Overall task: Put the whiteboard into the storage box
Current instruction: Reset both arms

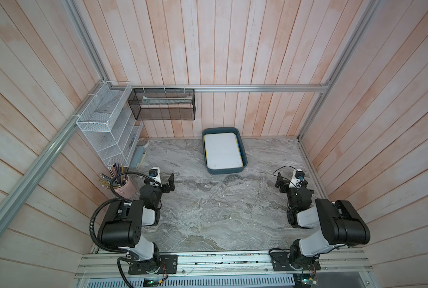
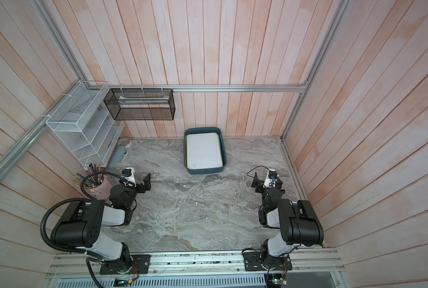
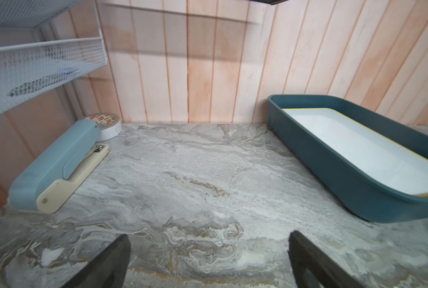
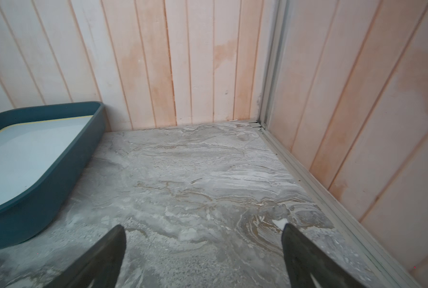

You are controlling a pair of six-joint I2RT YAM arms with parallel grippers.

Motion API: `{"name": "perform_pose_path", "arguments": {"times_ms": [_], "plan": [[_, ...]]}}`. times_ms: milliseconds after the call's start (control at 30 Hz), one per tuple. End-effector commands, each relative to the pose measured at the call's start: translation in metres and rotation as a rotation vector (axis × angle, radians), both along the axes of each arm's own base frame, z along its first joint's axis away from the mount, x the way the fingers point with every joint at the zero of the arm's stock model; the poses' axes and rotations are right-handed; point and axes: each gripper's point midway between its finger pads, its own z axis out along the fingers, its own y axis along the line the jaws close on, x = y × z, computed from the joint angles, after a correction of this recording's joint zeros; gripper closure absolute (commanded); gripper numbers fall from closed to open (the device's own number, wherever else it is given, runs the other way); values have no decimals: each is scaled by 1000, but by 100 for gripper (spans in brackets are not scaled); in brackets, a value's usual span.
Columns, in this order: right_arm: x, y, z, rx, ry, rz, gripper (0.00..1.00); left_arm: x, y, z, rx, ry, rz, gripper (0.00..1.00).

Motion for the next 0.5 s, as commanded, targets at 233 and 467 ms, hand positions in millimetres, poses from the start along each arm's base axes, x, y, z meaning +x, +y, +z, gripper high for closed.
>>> {"name": "perform_pose_path", "arguments": {"times_ms": [233, 467], "plan": [[-13, -23, 6, 67, -55, -115, 2, -5, 38, 11, -54, -49, 230, 0], [-10, -24, 5, 68, -48, -120, 2, 7, 15, 6, -5, -6, 90, 0]]}}
